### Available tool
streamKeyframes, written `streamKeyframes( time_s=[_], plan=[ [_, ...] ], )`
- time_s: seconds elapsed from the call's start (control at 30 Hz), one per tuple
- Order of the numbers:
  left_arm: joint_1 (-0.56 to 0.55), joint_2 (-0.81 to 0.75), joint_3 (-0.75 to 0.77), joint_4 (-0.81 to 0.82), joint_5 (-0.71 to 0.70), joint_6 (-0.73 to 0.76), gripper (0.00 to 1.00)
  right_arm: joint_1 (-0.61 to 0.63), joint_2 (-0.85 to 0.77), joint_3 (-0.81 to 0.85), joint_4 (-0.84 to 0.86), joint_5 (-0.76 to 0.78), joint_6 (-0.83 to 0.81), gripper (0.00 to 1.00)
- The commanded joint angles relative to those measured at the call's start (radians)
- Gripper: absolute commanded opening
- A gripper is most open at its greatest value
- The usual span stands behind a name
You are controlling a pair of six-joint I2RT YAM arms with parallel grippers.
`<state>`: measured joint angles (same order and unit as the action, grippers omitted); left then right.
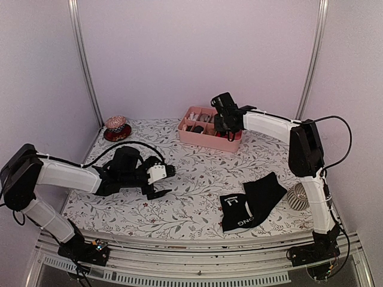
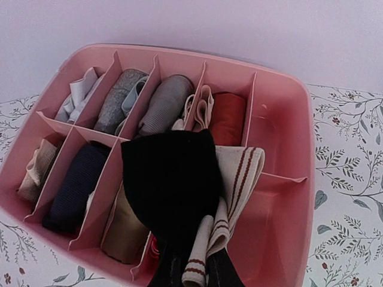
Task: Roll the underwear
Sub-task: Move the storage box to the center of the board.
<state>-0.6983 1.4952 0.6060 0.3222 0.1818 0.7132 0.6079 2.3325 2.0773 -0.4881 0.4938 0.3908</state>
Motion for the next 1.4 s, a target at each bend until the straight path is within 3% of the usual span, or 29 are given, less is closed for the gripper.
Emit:
streamKeyframes(
  time_s=[0.0,0.27,0.57,1.13,1.37],
  plan=[
    [0.015,0.016,0.012,0.023,-0.007,-0.008,0.99,-0.014,0.089,0.062,0.033,0.055,-0.020,0.02],
    [0.016,0.019,0.011,0.027,-0.010,-0.004,0.98,-0.013,0.102,0.044,-0.015,-0.109,-0.042,0.02],
    [0.020,0.020,0.011,0.031,-0.013,-0.008,0.98,0.054,-0.028,-0.139,-0.040,-0.313,-0.130,0.02],
    [0.037,0.002,0.015,0.038,-0.016,-0.038,0.99,0.117,-0.278,-0.560,-0.045,-0.386,-0.224,0.02],
    [0.051,-0.010,0.016,0.051,-0.008,-0.059,0.98,0.117,-0.391,-0.609,-0.045,-0.241,-0.161,0.02]
  ],
)
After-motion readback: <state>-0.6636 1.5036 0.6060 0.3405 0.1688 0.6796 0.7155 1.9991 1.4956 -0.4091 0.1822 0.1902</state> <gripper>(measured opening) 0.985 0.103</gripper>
